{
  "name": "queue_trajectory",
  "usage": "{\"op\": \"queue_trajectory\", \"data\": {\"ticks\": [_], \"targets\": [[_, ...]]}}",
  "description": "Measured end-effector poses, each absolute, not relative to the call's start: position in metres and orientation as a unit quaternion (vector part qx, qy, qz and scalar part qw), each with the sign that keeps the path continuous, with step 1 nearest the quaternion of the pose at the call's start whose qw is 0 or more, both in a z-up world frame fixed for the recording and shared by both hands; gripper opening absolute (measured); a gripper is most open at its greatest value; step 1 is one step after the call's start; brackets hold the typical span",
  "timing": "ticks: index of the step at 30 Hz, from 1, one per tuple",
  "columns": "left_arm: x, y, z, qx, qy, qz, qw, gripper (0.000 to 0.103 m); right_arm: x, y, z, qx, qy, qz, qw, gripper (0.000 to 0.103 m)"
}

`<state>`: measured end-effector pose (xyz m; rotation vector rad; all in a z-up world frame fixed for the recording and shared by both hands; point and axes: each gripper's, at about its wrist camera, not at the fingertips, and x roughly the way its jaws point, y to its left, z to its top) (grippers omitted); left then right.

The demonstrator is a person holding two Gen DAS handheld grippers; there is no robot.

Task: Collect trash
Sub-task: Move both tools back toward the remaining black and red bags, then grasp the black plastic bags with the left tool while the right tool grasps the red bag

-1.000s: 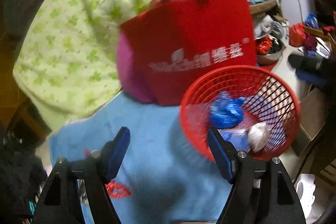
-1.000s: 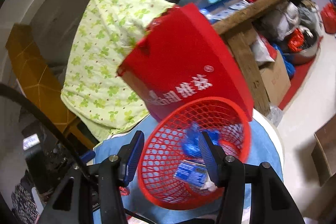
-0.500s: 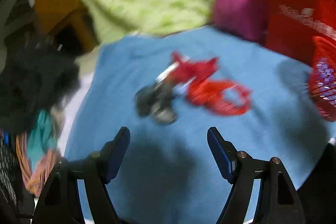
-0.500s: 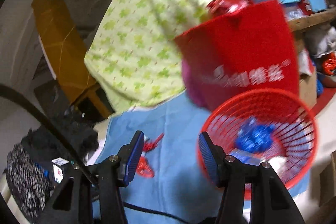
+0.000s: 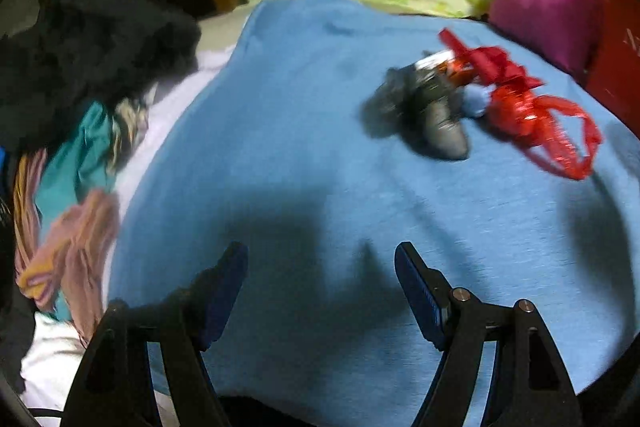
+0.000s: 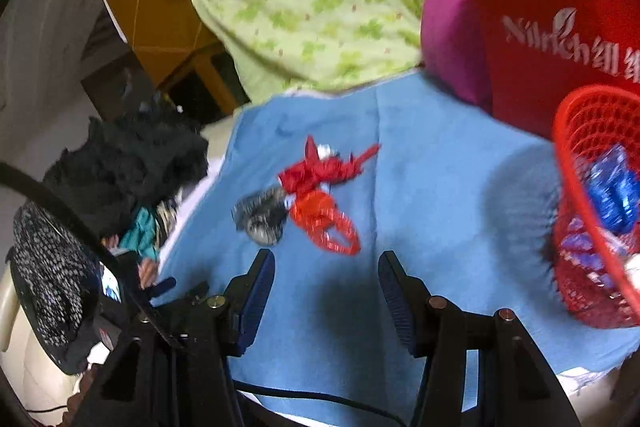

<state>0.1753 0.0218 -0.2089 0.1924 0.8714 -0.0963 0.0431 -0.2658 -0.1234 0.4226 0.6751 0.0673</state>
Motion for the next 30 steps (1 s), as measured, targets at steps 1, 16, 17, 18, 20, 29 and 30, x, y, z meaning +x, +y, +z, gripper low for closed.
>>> {"op": "queue_trajectory", "data": {"ticks": [1,16,17,18,20,29,30], "targets": [[0.179,0.026,-0.214,0.089,0.425,-0.044,0.9,0.076,0.046,-0.263,-0.129,0.201,0.337,0.033,0.919,0.058],[0.199,0.016,-0.221,0.068,0.438,-0.064,0.894,0.076,0.085,-0.258,-0.182,0.148,0.384,0.003,0.911,0.058],[0.202,0.014,-0.218,0.064,0.436,-0.066,0.895,0.076,0.089,-0.259,-0.18,0.148,0.382,0.005,0.912,0.058],[0.207,0.01,-0.213,0.06,0.431,-0.069,0.898,0.076,0.094,-0.259,-0.178,0.145,0.378,0.007,0.914,0.058],[0.213,0.001,-0.204,0.058,0.42,-0.075,0.902,0.076,0.105,-0.258,-0.174,0.138,0.372,0.013,0.918,0.058],[0.25,-0.042,-0.19,0.043,0.415,-0.124,0.9,0.076,0.182,-0.253,-0.176,0.178,0.371,0.083,0.907,0.058],[0.253,-0.043,-0.193,0.042,0.418,-0.125,0.899,0.076,0.192,-0.251,-0.179,0.18,0.374,0.089,0.905,0.058]]}}
